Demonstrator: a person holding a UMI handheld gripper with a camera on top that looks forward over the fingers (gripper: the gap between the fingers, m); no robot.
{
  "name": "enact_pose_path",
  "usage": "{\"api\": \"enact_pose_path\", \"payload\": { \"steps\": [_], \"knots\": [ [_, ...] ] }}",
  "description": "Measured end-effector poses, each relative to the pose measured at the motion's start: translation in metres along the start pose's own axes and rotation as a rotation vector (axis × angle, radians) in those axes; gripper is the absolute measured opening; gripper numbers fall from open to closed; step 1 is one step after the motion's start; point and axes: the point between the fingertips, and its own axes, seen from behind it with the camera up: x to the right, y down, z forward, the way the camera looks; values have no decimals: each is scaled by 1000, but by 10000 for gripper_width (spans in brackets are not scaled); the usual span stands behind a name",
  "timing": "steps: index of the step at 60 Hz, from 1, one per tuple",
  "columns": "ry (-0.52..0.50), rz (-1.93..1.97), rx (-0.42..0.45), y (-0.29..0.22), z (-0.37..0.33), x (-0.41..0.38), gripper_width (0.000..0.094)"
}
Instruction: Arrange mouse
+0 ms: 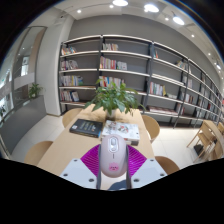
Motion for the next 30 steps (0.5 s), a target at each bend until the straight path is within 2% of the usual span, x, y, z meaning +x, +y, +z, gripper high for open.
{"api": "enact_pose_path", "payload": {
  "steps": [3, 9, 19, 30],
  "knots": [
    [25, 16, -48, 22, 10, 32, 341],
    [53, 55, -151, 107, 19, 73, 341],
    [34, 76, -333, 219, 39, 92, 342],
    [16, 109, -437, 291, 49, 88, 348]
  ]
}}
